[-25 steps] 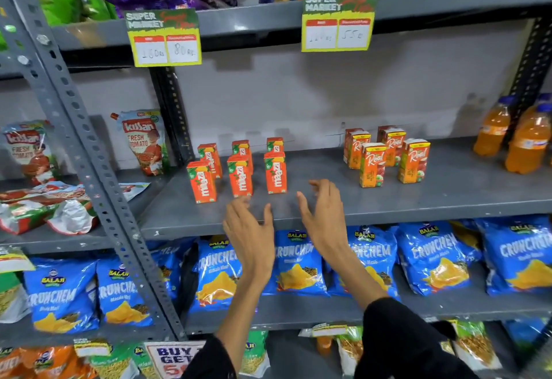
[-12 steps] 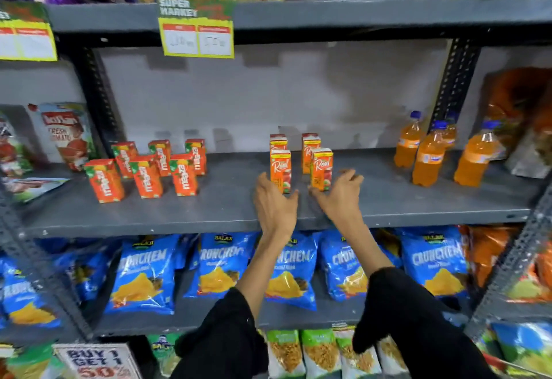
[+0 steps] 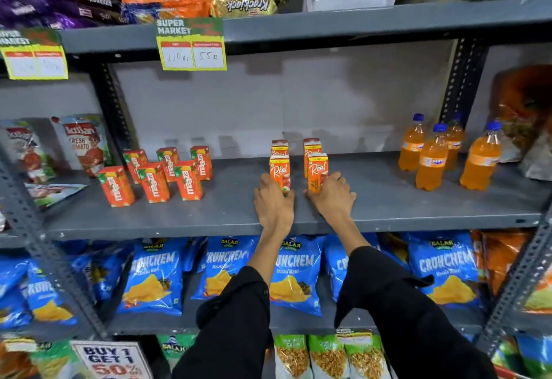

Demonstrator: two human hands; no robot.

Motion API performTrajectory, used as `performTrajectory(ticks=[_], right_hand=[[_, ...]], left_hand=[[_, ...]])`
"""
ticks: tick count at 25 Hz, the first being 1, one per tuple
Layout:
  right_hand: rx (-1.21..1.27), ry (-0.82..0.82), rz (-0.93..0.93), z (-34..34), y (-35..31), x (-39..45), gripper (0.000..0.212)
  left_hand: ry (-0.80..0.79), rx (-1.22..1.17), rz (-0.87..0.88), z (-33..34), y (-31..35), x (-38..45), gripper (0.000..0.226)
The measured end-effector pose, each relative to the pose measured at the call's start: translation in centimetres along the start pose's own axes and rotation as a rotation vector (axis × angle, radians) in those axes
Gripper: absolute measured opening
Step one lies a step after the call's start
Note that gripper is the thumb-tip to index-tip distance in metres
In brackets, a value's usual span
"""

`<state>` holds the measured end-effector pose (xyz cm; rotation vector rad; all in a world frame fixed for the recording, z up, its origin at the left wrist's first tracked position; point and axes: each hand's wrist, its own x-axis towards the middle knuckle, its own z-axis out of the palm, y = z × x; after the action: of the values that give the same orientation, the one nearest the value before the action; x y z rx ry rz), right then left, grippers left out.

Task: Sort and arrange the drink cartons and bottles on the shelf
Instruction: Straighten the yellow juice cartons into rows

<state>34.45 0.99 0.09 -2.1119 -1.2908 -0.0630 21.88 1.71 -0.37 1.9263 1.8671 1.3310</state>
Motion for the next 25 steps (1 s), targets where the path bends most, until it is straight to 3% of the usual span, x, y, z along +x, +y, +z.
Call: performTrajectory(ticks=[8,20,25], right_hand=[[-0.032,-0.067,-0.068,-0.36,0.26,0.33,0.081],[-0.056,-0.034,-0.126,-0.52,0.26,-0.28,0.074],[-0.03,-0.082,-0.108,-0.68,0.4,-0.28,0.087]], left_hand=[[0.014,0.089,0.058,0.05,-0.11,0.05,0.057],[0.015,0.084,0.054,0.0,-0.25,-0.12,0.059],[0.012,0.086,0.046,0.12,-0.22,-0.17,0.058]])
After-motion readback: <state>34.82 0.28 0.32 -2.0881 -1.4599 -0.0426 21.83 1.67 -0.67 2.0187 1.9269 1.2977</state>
